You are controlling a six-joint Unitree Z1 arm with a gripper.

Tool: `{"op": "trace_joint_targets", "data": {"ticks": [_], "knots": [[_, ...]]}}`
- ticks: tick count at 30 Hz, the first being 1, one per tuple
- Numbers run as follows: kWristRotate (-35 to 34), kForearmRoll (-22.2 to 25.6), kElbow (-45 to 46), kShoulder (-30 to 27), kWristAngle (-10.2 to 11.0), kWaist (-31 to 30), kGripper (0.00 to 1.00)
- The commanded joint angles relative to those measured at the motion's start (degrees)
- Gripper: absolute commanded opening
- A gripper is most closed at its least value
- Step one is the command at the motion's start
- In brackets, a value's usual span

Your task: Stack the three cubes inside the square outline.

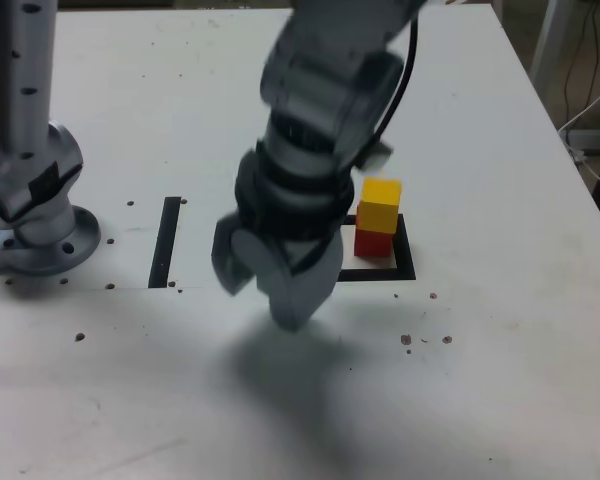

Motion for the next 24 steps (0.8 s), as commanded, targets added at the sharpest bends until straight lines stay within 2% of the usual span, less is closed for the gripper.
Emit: {"op": "trace_joint_targets", "data": {"ticks": [1, 4, 7, 16, 24], "knots": [[-0.4, 5.0, -3.2, -0.6, 0.6, 0.6, 0.25], [-0.8, 9.2, -8.4, -0.7, 0.9, 2.4, 0.25], [-1.8, 11.4, -12.0, -0.6, -0.2, 5.5, 0.25], [-4.2, 11.8, -18.1, -0.8, -3.3, 15.8, 0.25], [-4.3, 11.8, -20.9, 0.2, -4.4, 21.8, 0.25]]}}
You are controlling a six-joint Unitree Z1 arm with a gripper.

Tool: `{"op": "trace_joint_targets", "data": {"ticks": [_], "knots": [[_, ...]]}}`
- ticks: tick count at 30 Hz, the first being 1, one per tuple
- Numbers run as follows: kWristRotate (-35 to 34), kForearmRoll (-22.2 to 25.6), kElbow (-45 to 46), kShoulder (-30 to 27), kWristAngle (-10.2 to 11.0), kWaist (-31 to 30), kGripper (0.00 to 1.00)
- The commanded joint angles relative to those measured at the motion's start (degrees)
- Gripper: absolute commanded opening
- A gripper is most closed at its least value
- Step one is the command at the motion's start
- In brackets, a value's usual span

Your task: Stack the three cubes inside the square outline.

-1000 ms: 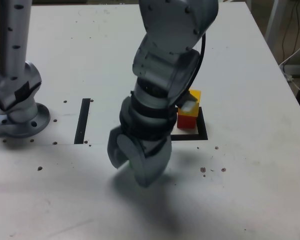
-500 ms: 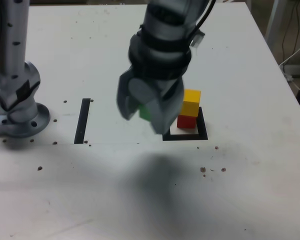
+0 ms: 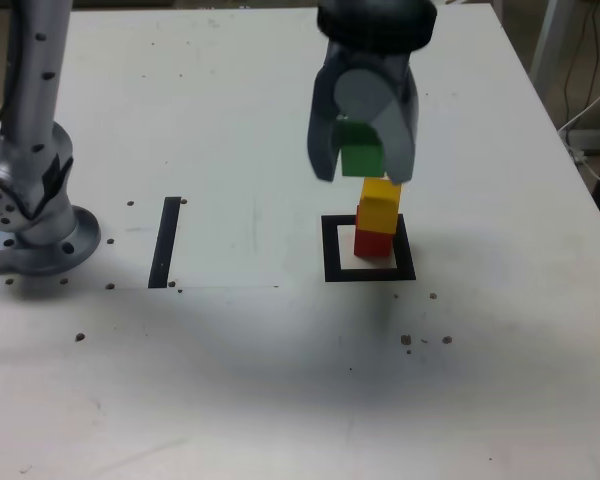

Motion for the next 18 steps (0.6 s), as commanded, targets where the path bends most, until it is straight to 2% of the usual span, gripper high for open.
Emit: {"op": "trace_joint_targets", "data": {"ticks": [1, 5, 18], "knots": [[0.2, 1.2, -0.6, 0.8, -0.6, 1.2, 0.25], [1.0, 1.1, -1.5, 2.0, -1.6, 2.5, 0.25], [2.1, 0.9, -2.1, 5.2, -2.8, 3.4, 0.25]]}}
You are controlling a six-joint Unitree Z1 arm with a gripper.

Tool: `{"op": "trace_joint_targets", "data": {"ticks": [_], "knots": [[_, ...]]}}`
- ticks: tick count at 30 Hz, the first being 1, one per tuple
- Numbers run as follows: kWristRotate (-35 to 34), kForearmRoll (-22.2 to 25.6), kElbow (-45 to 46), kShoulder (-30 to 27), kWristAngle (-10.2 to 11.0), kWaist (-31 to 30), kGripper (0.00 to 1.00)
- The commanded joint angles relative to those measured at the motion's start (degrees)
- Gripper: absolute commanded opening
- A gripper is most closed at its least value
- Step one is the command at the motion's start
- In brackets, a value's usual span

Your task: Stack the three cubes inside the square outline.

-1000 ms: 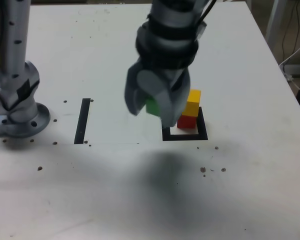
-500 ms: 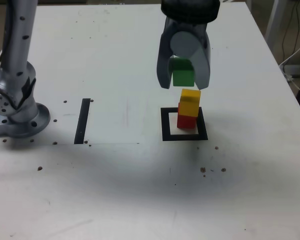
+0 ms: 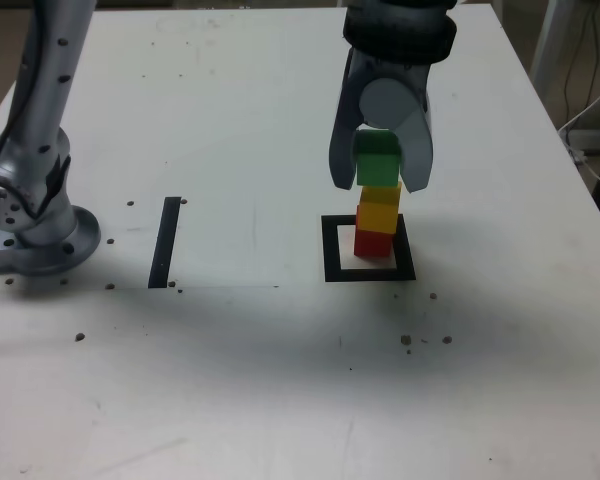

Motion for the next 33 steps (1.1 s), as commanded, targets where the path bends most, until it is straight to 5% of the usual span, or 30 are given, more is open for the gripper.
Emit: {"op": "trace_joint_targets", "data": {"ticks": [1, 17, 19, 24, 33], "knots": [[0.4, 0.9, -0.2, 0.9, -0.3, 0.4, 0.25], [1.4, 0.0, -0.2, 3.5, -1.1, 1.2, 0.27], [1.7, -0.1, -0.1, 3.6, -1.2, 1.3, 0.4], [2.5, -0.9, 0.5, 3.7, -1.2, 1.5, 0.94], [3.1, -1.3, 1.4, 3.3, -0.8, 1.7, 1.0]]}}
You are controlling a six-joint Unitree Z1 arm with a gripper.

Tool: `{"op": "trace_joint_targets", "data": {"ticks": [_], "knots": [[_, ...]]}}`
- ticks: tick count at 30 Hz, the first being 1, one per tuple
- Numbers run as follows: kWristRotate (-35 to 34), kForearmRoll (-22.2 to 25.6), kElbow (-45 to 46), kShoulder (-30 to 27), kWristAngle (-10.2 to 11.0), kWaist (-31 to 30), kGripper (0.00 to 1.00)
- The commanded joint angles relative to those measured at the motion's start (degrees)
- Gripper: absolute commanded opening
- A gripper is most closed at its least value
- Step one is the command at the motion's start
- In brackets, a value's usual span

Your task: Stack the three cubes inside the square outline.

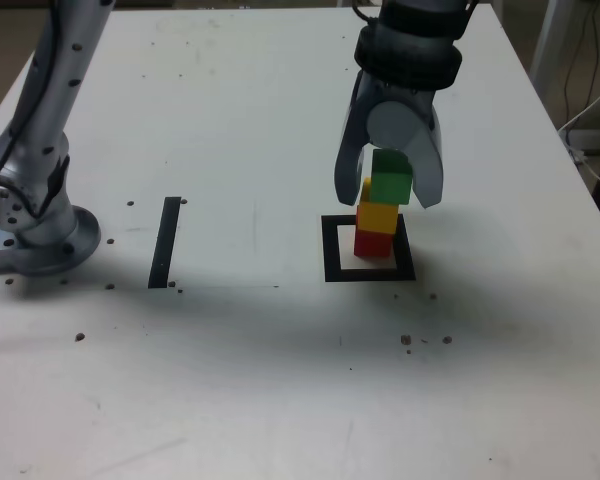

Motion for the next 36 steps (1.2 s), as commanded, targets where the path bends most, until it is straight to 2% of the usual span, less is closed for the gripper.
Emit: {"op": "trace_joint_targets", "data": {"ticks": [1, 14, 26, 33, 36], "knots": [[0.1, 0.4, 0.3, -0.2, 0.3, 0.2, 1.0], [0.2, 0.3, 3.1, -2.6, 0.6, 0.2, 1.0], [-1.2, 0.6, 6.2, -11.6, 4.9, -1.2, 1.0], [-3.1, 0.2, 18.3, -20.0, 8.6, -1.7, 1.0], [-4.0, -0.5, 25.0, -24.2, 9.4, -1.8, 1.0]]}}
